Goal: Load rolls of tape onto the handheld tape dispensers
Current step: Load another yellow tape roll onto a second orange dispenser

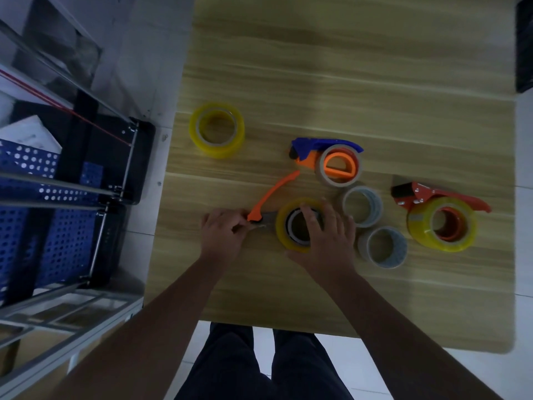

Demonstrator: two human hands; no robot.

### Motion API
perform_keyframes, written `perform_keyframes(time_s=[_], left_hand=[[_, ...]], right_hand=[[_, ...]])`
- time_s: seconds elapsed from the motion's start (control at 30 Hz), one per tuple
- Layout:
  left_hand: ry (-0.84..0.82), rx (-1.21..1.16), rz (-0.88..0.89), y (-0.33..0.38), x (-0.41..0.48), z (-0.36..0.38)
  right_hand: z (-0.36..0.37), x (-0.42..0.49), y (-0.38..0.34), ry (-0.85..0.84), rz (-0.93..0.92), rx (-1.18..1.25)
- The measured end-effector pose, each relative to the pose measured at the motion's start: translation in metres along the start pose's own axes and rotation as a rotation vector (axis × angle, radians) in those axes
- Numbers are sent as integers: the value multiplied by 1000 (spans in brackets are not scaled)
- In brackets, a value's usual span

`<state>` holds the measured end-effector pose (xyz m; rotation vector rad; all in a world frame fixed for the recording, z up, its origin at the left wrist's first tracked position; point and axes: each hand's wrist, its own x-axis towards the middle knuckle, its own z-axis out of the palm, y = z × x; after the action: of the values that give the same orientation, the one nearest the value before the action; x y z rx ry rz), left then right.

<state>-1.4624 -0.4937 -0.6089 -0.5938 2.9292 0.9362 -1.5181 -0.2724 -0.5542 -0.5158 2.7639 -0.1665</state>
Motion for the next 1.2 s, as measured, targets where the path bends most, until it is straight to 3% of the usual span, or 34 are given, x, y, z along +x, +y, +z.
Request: perform_keyframes(time_s=[0.13, 0.37, 0.43, 0.5, 0.6, 0.73, 0.93, 1.07, 1.2], left_hand=[[-29, -15, -16, 0, 10, -10], [-256, 133, 57, -4, 25, -35], [-218, -30, -10, 0, 22, -43], [-205, -350, -144, 14, 21, -52], [-282, -628, -189, 37, 32, -57], [-509, -402, -105, 58, 49, -57], [-568, -313, -62, 68, 52, -54], [-551, -252, -29, 74, 50, -46], [-563, -232, 21, 83, 45, -37]], right_hand=[[5, 1, -8, 40, 11, 103], [5, -3, 0, -77, -58, 263], [9, -6, 4, -83, -54, 308], [10, -9, 5, -50, -12, 364], [10, -10, 6, -11, 59, 465], [9, -10, 7, -3, 85, 514], [2, -13, 16, -18, 74, 684], [-2, -15, 20, -19, 24, 588], [-11, -15, 19, -33, -164, 194]])
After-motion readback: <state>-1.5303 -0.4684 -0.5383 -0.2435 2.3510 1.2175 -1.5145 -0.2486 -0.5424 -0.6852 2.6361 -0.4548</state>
